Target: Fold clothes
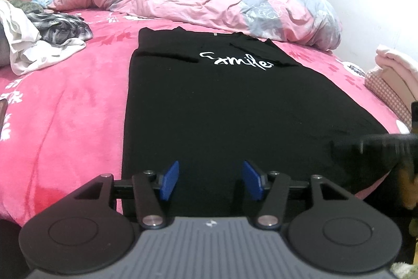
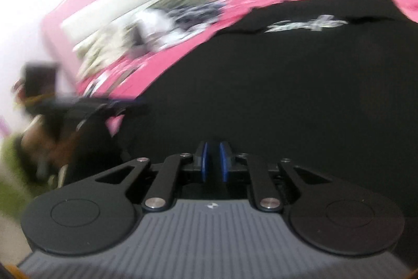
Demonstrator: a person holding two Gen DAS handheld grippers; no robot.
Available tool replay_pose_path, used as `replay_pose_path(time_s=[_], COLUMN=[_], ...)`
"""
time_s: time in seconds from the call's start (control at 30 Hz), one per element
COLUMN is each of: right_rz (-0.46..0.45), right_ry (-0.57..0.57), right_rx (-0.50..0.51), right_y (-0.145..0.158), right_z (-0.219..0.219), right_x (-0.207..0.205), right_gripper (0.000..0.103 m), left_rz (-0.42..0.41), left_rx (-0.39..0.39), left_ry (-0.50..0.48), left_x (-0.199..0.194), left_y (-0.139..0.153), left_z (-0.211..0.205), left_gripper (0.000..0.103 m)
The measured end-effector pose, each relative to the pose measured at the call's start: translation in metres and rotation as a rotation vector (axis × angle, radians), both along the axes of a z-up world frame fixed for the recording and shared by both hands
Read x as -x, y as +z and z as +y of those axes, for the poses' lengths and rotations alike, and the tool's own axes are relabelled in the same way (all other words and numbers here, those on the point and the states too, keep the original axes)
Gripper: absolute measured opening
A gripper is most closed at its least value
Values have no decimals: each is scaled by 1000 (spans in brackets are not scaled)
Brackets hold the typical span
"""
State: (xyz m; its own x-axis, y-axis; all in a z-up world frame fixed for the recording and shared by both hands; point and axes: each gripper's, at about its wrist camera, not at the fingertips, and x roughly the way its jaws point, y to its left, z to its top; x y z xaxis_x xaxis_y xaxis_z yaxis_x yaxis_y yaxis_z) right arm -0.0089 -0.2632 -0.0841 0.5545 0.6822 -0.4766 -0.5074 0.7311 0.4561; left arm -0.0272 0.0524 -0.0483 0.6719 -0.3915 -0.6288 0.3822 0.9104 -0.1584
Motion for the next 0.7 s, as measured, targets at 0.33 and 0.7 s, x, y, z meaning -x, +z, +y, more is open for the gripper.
replay_pose_path(time_s=[0.33, 0.7], right_rz=[21, 28], right_ry=[81, -667], right_rx=[-99, -182], right_y=[-5, -12], right_z=[2, -138], right_x=[16, 77], right_gripper=[12, 12], left_rz=[-21, -30], left_rx=[19, -17], left_ry=[-49, -174], left_x=[5, 14], left_y=[5, -4], left_z=[-9, -46], left_gripper=[60, 62])
